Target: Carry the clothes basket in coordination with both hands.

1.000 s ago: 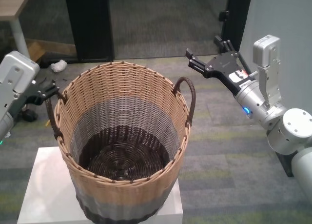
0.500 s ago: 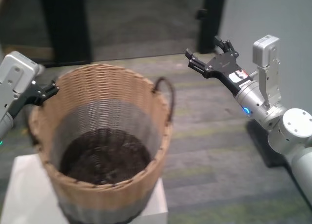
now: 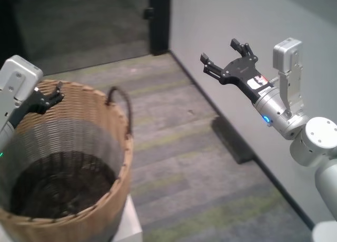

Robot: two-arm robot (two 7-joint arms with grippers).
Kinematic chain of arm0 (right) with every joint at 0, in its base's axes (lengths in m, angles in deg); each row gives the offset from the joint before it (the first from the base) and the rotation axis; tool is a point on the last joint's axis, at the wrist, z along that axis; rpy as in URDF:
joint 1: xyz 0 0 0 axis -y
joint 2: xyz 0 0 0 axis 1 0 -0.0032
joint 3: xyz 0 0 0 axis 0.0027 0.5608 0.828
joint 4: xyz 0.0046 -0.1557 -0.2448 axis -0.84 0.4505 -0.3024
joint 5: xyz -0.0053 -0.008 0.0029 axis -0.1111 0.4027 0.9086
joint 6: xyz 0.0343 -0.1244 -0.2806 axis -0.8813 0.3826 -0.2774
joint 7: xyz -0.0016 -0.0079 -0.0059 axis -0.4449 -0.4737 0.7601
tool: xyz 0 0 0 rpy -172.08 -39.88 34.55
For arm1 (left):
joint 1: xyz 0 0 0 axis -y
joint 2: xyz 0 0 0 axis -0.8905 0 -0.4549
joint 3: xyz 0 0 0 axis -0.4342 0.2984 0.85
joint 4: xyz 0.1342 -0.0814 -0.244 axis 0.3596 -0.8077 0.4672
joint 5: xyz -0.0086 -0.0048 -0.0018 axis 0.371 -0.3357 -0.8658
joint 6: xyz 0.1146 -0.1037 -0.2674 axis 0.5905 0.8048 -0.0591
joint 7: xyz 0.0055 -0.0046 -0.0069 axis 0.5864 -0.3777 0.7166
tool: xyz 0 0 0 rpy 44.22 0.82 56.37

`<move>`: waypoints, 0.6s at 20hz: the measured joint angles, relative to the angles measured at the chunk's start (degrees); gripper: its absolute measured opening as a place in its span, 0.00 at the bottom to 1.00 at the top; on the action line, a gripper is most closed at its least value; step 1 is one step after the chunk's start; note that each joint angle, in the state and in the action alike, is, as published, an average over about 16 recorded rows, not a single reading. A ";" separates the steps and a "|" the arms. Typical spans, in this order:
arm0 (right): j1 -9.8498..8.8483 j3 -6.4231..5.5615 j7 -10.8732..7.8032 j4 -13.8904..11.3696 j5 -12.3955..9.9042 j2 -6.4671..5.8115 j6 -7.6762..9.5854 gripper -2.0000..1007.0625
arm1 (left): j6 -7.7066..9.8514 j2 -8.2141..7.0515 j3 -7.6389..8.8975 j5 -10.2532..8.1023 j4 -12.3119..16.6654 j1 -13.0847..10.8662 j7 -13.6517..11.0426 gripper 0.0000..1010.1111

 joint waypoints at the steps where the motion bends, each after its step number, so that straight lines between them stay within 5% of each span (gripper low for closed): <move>1: 0.00 0.00 0.00 0.00 0.00 0.00 0.00 0.99 | 0.00 0.00 0.00 0.00 0.00 0.00 0.00 0.99; 12: 0.01 0.00 0.00 0.02 0.00 0.01 0.00 0.99 | 0.05 0.00 0.00 0.00 0.01 -0.01 0.00 0.99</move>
